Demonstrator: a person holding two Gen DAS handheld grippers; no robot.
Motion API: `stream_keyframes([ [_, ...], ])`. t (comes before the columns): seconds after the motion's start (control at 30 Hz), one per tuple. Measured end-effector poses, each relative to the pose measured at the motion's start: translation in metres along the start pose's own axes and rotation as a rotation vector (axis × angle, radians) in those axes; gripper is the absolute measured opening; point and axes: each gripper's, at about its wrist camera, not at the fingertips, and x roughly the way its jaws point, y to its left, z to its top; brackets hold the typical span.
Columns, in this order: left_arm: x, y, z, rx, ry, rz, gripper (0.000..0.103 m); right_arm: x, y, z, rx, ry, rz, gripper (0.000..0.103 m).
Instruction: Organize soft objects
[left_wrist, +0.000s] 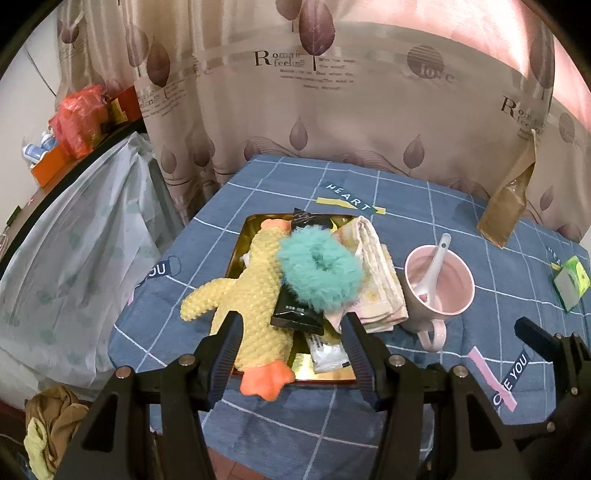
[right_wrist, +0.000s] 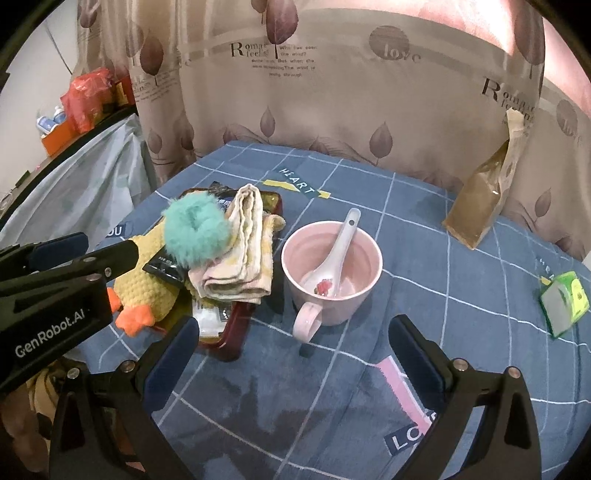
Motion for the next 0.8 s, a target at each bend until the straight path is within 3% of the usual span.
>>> stream_keyframes([
  [0.8,0.001,-0.0062,-0.0004,0.01,0.006,-0.002,0.057,0.0087,0.0045,-0.0044,-0.01,0.044,0.023,0.101],
])
